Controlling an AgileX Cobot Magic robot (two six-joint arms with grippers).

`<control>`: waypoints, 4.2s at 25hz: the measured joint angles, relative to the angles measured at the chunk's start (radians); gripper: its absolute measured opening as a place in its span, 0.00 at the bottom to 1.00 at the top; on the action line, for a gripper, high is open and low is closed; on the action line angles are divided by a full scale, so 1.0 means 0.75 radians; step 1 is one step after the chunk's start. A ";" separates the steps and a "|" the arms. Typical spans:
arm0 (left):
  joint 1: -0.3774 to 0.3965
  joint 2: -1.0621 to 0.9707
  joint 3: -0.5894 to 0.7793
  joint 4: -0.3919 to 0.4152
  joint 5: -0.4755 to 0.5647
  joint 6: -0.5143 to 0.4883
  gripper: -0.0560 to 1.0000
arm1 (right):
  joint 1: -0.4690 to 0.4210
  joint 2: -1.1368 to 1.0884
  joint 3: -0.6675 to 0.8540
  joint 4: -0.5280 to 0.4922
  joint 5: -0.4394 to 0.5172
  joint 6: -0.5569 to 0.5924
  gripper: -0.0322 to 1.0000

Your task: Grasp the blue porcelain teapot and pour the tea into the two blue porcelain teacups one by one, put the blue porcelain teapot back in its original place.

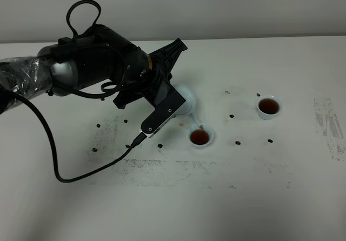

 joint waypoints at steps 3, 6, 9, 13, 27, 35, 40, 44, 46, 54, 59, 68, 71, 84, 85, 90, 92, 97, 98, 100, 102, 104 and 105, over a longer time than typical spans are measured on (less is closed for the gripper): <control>0.000 0.000 0.000 0.000 0.000 0.000 0.11 | 0.000 0.000 0.000 0.000 0.000 0.000 0.47; 0.000 0.000 0.000 0.001 0.000 0.000 0.11 | 0.000 0.000 0.000 0.000 0.000 0.000 0.47; -0.003 0.000 0.000 0.007 0.000 0.000 0.11 | 0.000 0.000 0.000 0.000 0.000 0.000 0.47; -0.012 0.000 0.000 0.010 0.000 0.000 0.11 | 0.000 0.000 0.000 0.000 0.000 0.000 0.47; -0.013 0.000 0.000 0.009 0.017 -0.036 0.11 | 0.000 0.000 0.000 0.000 0.000 0.000 0.47; -0.013 0.000 0.000 0.004 0.053 -0.167 0.11 | 0.000 0.000 0.000 0.000 0.000 0.000 0.47; -0.013 -0.010 0.000 0.004 0.056 -0.334 0.11 | 0.000 0.000 0.000 0.000 0.000 0.000 0.47; -0.013 -0.043 0.000 0.000 0.064 -0.477 0.11 | 0.000 0.000 0.000 0.000 0.000 0.000 0.47; -0.013 -0.064 0.000 -0.011 0.083 -0.554 0.11 | 0.000 0.000 0.000 0.000 0.000 0.000 0.47; -0.013 -0.088 0.000 -0.162 0.210 -1.045 0.11 | 0.000 0.000 0.000 0.000 0.000 0.000 0.47; -0.012 -0.088 0.000 -0.173 0.280 -1.459 0.11 | 0.000 0.000 0.000 0.000 0.000 0.000 0.47; 0.031 -0.061 0.000 -0.181 0.334 -1.867 0.11 | 0.000 0.000 0.000 0.001 0.000 0.000 0.47; 0.035 -0.010 0.000 -0.186 0.354 -1.893 0.11 | 0.000 0.000 0.000 0.001 0.000 0.000 0.47; 0.041 0.070 0.000 -0.218 0.343 -1.900 0.11 | 0.000 0.000 0.000 0.001 0.000 0.000 0.47; 0.041 0.070 0.000 -0.220 0.344 -1.900 0.11 | 0.000 0.000 0.000 0.001 0.000 0.000 0.47; 0.043 0.070 0.000 -0.228 0.344 -1.900 0.11 | 0.000 0.000 0.000 0.001 0.000 0.000 0.47; 0.043 0.067 0.000 -0.230 0.334 -1.900 0.11 | 0.000 0.000 0.000 0.001 0.000 0.000 0.47; 0.062 0.027 0.000 -0.239 0.320 -1.928 0.11 | 0.000 0.000 0.000 0.001 0.000 0.000 0.47; 0.067 0.015 0.000 -0.239 0.320 -1.935 0.11 | 0.000 0.000 0.000 0.001 0.000 0.000 0.47; 0.075 -0.004 0.000 -0.227 0.318 -1.942 0.11 | 0.000 0.000 0.000 0.001 0.000 0.000 0.47; 0.087 -0.023 0.000 -0.227 0.315 -1.946 0.11 | 0.000 0.000 0.000 0.001 0.000 0.000 0.47; 0.101 -0.033 0.000 -0.227 0.311 -1.953 0.11 | 0.000 0.000 0.000 0.001 0.000 0.000 0.47; 0.110 -0.035 0.000 -0.227 0.310 -1.956 0.11 | 0.000 0.000 0.000 0.001 0.000 0.000 0.47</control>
